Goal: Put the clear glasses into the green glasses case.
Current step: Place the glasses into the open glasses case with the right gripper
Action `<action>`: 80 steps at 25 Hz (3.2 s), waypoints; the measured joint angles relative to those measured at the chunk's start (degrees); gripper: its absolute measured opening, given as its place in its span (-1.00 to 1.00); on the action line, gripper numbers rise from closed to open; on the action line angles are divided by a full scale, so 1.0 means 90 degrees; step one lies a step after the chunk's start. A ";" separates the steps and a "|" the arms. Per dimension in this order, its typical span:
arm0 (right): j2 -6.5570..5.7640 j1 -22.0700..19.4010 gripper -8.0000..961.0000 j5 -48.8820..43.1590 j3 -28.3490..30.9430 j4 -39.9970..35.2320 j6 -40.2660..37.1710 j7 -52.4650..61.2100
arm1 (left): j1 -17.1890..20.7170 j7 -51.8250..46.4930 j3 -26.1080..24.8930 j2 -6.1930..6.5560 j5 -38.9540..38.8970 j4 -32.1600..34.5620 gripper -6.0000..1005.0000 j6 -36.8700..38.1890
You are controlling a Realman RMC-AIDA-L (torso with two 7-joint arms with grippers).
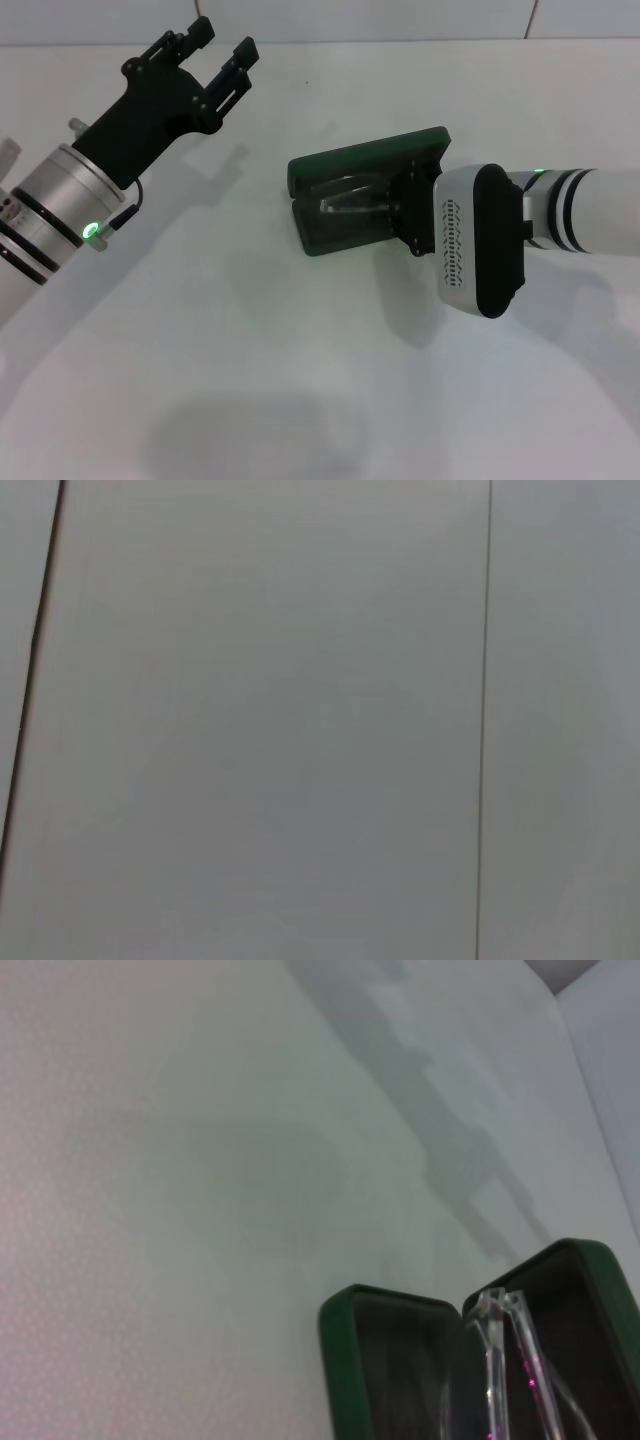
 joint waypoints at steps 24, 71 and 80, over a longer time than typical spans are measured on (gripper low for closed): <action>0.0003 -0.0064 -0.66 -0.0180 -0.0077 -0.0007 0.0038 -0.0001 | -0.0074 0.0000 0.0000 0.0009 -0.0001 0.0000 0.19 -0.0008; -0.0033 -0.0686 0.25 -0.0078 0.1460 -0.1006 -0.1914 0.0184 | 0.0090 -0.0033 0.0010 0.0004 0.0009 0.0000 0.19 0.0019; -0.0050 -0.0632 0.25 -0.0073 0.2431 -0.1175 -0.3235 0.0537 | 0.0070 -0.0083 0.0010 0.0000 0.0009 0.0000 0.19 0.0020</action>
